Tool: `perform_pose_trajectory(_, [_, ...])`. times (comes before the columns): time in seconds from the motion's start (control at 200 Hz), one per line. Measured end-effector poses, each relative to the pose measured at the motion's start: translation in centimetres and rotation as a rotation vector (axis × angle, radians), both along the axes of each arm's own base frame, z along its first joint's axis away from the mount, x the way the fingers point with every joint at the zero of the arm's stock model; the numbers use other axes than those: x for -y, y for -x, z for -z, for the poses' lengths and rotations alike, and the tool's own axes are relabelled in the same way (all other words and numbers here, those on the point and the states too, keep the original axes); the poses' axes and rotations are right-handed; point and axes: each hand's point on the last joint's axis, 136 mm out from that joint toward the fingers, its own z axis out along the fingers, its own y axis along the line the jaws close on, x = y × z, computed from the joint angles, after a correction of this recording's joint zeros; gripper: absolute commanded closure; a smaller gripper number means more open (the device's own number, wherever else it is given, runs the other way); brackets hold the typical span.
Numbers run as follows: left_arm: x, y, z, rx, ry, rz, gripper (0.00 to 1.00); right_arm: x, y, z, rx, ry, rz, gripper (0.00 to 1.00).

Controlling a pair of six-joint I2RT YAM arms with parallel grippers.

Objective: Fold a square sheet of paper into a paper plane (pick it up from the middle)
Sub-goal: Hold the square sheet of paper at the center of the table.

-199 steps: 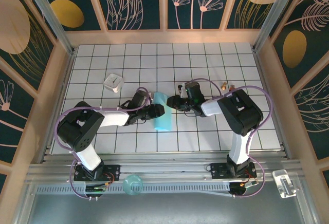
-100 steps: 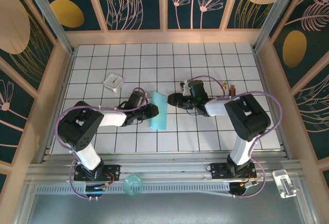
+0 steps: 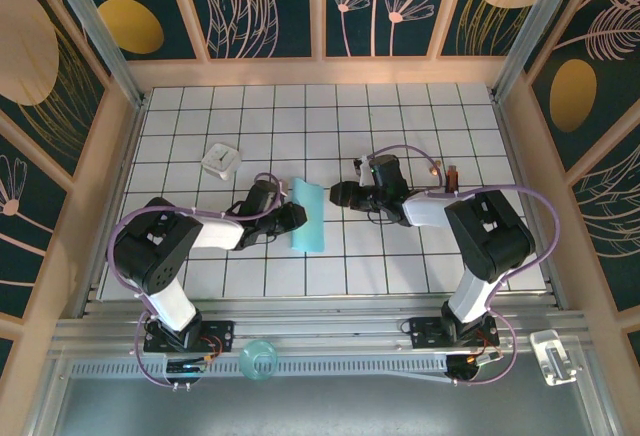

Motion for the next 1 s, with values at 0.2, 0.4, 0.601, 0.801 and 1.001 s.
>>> perform_pose_trajectory(0.2, [0.9, 1.0, -0.1, -0.033, 0.035, 0.032, 0.86, 0.0, 0.0, 0.0, 0.003, 0.001, -0.003, 0.49])
perform_pose_trajectory(0.4, [4.1, 3.0, -0.1, -0.067, 0.093, 0.158, 0.86, 0.9, 0.6, 0.3, 0.000, 0.011, 0.015, 0.51])
perform_pose_trajectory(0.601, [5.2, 3.2, -0.3, -0.069, 0.092, 0.201, 0.86, 2.0, 1.1, -0.3, 0.023, 0.017, 0.024, 0.58])
perform_pose_trajectory(0.801, [5.1, 3.1, 0.1, -0.069, 0.071, 0.207, 0.85, 1.5, 1.7, 1.1, -0.008, 0.029, 0.003, 0.65])
perform_pose_trajectory(1.001, [5.1, 3.1, 0.1, -0.062, 0.065, 0.216, 0.78, 1.2, 1.9, 3.4, -0.063, 0.052, -0.007, 0.68])
